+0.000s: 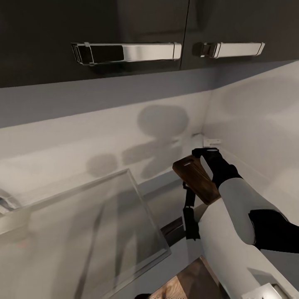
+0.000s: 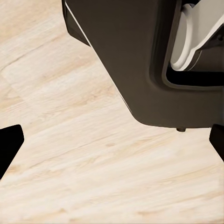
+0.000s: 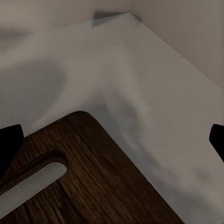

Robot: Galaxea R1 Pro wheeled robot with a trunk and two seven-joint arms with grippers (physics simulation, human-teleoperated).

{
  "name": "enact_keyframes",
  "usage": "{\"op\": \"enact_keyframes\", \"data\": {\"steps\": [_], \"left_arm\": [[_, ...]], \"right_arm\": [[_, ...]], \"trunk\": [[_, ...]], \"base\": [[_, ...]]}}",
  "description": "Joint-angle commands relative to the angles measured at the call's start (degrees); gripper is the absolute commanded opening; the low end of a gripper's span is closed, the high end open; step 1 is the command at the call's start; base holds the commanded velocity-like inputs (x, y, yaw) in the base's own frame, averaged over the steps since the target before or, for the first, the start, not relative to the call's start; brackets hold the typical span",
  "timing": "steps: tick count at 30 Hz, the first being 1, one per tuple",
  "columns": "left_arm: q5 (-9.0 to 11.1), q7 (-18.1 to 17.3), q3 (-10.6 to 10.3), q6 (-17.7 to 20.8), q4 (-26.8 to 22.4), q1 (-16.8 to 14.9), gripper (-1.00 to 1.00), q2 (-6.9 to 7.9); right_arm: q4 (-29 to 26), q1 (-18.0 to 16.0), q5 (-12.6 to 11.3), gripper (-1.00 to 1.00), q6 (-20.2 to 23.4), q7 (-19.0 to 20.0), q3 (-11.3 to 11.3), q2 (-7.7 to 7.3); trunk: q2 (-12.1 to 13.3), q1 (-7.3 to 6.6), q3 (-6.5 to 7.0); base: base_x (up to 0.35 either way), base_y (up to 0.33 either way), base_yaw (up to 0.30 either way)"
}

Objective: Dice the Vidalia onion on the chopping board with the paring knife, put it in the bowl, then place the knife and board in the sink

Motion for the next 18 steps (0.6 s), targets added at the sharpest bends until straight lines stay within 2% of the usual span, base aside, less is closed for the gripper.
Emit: {"op": "enact_keyframes", "data": {"steps": [1, 18], "left_arm": [[0.05, 0.0, 0.02, -0.06, -0.08, 0.03, 1.0, -0.01], [0.05, -0.02, 0.02, -0.05, 0.27, 0.03, 1.0, 0.07]], "right_arm": [[-0.1, -0.03, 0.18, 1.0, 0.46, -0.16, 0.26, -0.04], [-0.1, -0.03, 0.12, 1.0, 0.46, -0.16, 0.35, -0.04]], "trunk": [[-0.07, 0.02, -0.16], [-0.07, 0.02, -1.74]], "base": [[0.0, 0.0, 0.0], [0.0, 0.0, 0.0]]}}
